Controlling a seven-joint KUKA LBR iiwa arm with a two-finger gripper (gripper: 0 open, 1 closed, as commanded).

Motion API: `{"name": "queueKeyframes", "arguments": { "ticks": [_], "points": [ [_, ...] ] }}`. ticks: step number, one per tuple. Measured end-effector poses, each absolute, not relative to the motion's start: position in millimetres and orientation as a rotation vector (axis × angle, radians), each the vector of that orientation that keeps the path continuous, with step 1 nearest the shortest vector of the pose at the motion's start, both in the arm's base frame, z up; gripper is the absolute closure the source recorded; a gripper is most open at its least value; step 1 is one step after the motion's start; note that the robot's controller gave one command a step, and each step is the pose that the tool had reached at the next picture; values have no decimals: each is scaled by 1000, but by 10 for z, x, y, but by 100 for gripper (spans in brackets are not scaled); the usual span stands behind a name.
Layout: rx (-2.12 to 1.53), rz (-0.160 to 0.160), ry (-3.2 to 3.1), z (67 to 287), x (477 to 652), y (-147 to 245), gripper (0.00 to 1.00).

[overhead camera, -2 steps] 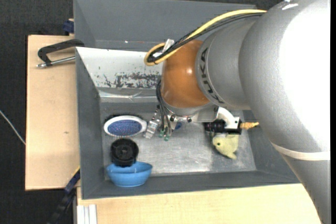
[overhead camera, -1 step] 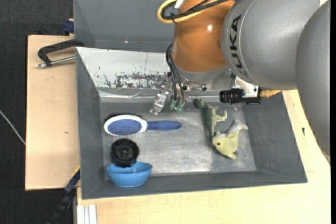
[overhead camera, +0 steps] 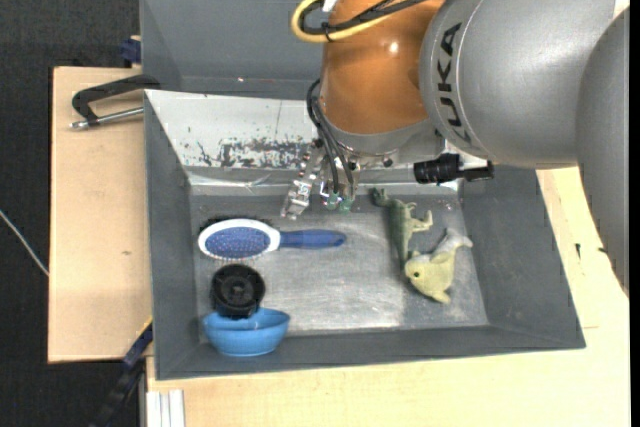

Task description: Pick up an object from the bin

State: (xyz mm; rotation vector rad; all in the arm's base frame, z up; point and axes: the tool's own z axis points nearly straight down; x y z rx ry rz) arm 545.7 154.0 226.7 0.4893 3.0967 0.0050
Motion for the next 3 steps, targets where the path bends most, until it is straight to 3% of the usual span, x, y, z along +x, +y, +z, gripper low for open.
{"name": "queueKeyframes", "arguments": {
  "ticks": [1,2,3],
  "points": [
    [490,4,3098,2263,5455,1538,0],
    [-3,2,3138,974,5313,1289,0],
    [17,1,3136,765,5573,950,0]
  ]
}}
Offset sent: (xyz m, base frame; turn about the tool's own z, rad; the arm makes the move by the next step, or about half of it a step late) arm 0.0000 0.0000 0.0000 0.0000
